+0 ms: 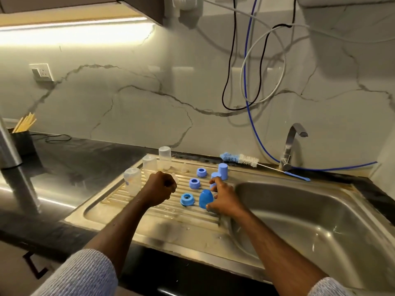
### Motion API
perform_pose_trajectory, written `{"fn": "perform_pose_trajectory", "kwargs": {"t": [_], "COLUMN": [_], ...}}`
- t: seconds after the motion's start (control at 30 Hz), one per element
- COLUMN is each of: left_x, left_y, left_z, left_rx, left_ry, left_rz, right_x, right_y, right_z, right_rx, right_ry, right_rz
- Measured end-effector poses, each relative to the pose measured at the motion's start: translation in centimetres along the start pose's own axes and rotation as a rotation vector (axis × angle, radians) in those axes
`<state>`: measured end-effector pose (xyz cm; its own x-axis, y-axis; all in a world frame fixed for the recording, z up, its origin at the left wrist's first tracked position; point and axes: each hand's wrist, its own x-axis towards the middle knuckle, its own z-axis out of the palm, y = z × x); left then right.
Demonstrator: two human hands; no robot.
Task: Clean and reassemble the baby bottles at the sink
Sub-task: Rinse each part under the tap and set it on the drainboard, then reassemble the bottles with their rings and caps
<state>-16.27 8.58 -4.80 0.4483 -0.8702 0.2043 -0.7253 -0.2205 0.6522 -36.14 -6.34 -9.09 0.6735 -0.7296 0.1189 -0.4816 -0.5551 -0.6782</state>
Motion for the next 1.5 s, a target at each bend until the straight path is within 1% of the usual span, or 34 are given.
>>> {"fn": "perform_pose_trajectory", "kwargs": {"t": [0.17, 0.37, 0.53, 0.63, 0.83, 0.9, 1.0, 1.07, 1.2, 1.27, 1.3, 1.4, 1.5], "left_x": [0.1, 0.9, 2.7, 4.0, 6.8, 7.4, 7.9, 8.2, 8.8, 9.1, 9.3, 10.0, 11.2], "left_y": [-0.6, -0.5, -0.1, -0.1, -0.4, -0.8, -1.6, -2.1, -2.5, -2.6, -2.6, -2.5, -2.5], "left_z": [-0.2, -0.5, -0.9, -0.6, -0.2, -0.1, -0.1, -0.3, -0.3, -0.1, 0.1, 0.7, 1.8], "left_rx": [-0.007, -0.023, -0.04, -0.058, -0.075, -0.102, -0.135, -0.153, -0.194, -0.197, -0.197, -0.219, -0.21], "left_ry": [0.003, 0.016, 0.053, 0.073, 0.125, 0.138, 0.139, 0.14, 0.181, 0.181, 0.18, 0.204, 0.229], "left_rz": [-0.009, -0.001, 0.016, -0.003, -0.035, -0.053, -0.066, -0.055, -0.016, -0.002, 0.002, 0.006, 0.011], "right_x": [0.5, 1.8, 3.8, 5.6, 10.7, 12.6, 15.3, 16.8, 18.9, 19.3, 19.4, 19.0, 17.8], "right_y": [-0.2, -2.1, -4.5, -5.6, -7.3, -7.6, -7.8, -7.6, -6.6, -6.2, -6.1, -5.9, -5.9], "right_z": [-1.2, -2.2, -3.0, -3.1, -2.1, -1.3, 0.5, 1.8, 3.6, 3.9, 4.0, 3.1, 0.5], "right_rx": [0.018, -0.014, -0.055, -0.108, -0.263, -0.305, -0.484, -0.551, -0.582, -0.577, -0.563, -0.427, -0.335], "right_ry": [0.035, 0.154, 0.129, 0.115, 0.038, -0.027, -0.17, -0.238, -0.289, -0.246, -0.198, 0.022, 0.214], "right_rz": [-0.027, -0.037, -0.1, -0.134, -0.133, -0.131, -0.119, -0.081, -0.012, -0.028, -0.051, -0.115, -0.128]}}
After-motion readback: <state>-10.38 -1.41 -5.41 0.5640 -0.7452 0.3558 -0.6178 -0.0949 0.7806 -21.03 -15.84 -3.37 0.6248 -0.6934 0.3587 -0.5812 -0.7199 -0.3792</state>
